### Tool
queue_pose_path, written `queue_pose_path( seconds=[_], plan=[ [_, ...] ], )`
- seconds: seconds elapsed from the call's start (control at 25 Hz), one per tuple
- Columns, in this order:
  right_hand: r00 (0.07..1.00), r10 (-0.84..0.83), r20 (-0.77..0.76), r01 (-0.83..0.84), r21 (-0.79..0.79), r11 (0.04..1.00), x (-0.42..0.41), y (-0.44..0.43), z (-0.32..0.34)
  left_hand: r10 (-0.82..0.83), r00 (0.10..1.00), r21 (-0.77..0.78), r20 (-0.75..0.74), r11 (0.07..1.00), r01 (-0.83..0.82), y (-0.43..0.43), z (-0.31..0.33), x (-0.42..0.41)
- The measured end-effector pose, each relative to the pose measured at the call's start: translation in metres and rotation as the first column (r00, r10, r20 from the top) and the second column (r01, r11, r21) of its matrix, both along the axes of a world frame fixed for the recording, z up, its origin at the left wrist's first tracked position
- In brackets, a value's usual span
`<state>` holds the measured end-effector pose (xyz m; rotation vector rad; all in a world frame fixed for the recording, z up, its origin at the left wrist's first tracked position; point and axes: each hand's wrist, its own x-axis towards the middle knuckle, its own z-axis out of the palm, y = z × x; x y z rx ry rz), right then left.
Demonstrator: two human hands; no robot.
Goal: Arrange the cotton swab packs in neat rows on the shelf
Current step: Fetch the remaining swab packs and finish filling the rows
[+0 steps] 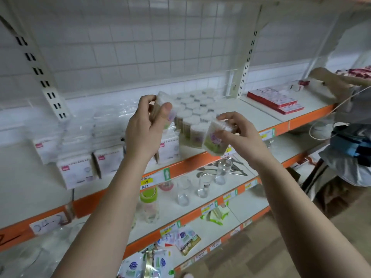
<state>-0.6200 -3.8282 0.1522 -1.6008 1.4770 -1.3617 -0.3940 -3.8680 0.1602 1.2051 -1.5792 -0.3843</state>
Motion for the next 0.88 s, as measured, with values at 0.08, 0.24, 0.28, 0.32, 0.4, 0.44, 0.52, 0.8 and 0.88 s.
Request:
queue_pose_path(
  seconds=[0.08, 0.24, 0.28, 0.32, 0.4, 0.44, 0.52, 0.8, 0.88],
  plan=[
    [0.999, -0.029, -0.024, 0.029, -0.017, 0.999, -0.020, -0.018, 0.007, -0.024, 1.000, 0.010, -0.013, 1.000, 0.024, -0.019, 0.003, -0.017],
    [0.994, -0.070, -0.084, 0.065, -0.059, 0.996, -0.057, -0.061, 0.023, -0.159, 0.978, 0.002, -0.131, 0.987, 0.161, -0.061, 0.009, -0.051],
    [0.991, -0.075, -0.108, 0.068, -0.065, 0.996, -0.066, -0.072, 0.026, -0.191, 0.968, -0.013, -0.162, 0.981, 0.191, -0.070, 0.011, -0.059],
    [0.988, -0.083, -0.130, 0.074, -0.071, 0.995, -0.075, -0.084, 0.029, -0.212, 0.960, -0.023, -0.182, 0.977, 0.212, -0.080, 0.013, -0.067],
    [0.982, -0.099, -0.160, 0.084, -0.097, 0.992, -0.092, -0.106, 0.033, -0.254, 0.944, -0.032, -0.211, 0.967, 0.252, -0.097, 0.015, -0.082],
    [0.978, -0.107, -0.177, 0.088, -0.110, 0.990, -0.098, -0.116, 0.033, -0.278, 0.931, -0.019, -0.238, 0.959, 0.282, -0.105, 0.014, -0.087],
    [0.976, -0.123, -0.181, 0.102, -0.123, 0.987, -0.110, -0.135, 0.030, -0.323, 0.882, 0.043, -0.343, 0.933, 0.358, -0.117, 0.015, -0.099],
    [0.983, -0.033, -0.178, 0.023, -0.059, 0.998, -0.147, -0.200, 0.006, -0.254, 0.918, 0.090, -0.305, 0.952, 0.293, -0.146, 0.014, -0.124],
    [0.972, 0.026, -0.233, -0.033, -0.025, 0.999, -0.156, -0.220, -0.002, -0.202, 0.936, 0.124, -0.287, 0.961, 0.245, -0.152, 0.013, -0.130]
  ],
)
